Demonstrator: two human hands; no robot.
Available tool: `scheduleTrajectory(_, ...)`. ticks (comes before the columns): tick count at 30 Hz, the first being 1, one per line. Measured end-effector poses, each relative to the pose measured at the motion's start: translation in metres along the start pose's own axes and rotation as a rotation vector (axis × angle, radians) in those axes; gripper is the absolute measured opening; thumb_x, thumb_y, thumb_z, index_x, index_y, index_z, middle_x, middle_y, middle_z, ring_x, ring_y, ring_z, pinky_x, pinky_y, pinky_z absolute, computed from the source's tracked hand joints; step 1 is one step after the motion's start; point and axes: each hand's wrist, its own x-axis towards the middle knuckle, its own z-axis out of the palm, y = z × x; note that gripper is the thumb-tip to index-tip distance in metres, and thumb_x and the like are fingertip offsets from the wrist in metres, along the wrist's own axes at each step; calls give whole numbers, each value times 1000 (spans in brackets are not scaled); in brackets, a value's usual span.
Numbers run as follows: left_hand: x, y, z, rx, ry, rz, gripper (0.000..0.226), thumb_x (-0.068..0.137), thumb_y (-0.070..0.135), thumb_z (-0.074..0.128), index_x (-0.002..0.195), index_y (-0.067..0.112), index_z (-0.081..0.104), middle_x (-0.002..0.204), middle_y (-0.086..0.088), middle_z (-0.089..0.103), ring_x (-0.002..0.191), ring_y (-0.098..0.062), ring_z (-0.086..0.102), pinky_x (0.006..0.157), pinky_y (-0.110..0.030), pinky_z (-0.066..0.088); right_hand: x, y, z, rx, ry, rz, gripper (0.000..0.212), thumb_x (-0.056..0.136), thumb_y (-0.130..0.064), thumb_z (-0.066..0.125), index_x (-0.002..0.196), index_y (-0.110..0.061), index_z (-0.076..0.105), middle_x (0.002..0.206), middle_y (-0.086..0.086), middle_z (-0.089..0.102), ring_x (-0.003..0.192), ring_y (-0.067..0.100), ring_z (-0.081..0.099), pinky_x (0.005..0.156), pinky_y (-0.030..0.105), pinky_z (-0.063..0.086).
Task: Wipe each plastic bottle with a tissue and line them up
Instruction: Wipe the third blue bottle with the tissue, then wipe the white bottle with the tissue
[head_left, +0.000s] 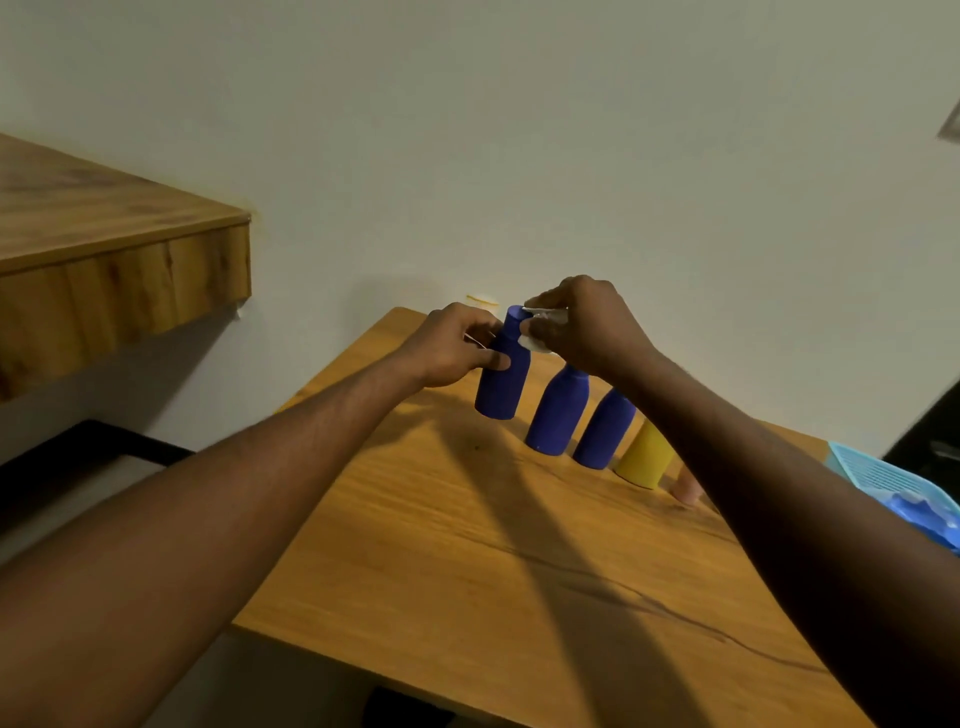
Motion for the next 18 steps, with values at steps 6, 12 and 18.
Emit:
scheduleTrajectory(6,5,-15,10,7,-10,-2,35,90,16,77,124,15,70,121,-1,72,108,-17,64,84,-29,50,8,6,15,-29,-62,37,27,89,-21,68,114,-14,76,98,3,73,84,18,65,64,26,48)
scheduleTrajectory(12,5,-24,18,-8,-20,-14,35,89,17,78,123,16,72,119,0,72,108,-15,66,90,-35,55,10,16,23,-30,-83,47,27,88,-19,68,113,-13,76,97,4,74,84,19,66,65,28,46)
scheduleTrajectory(18,6,-22,20,-28,-27,-15,34,90,18,78,123,17,72,118,1,73,108,-14,66,89,-34,55,10,23,25,-5,-60,64,28,85,-19,69,111,-14,77,94,2,74,82,18,66,63,27,46)
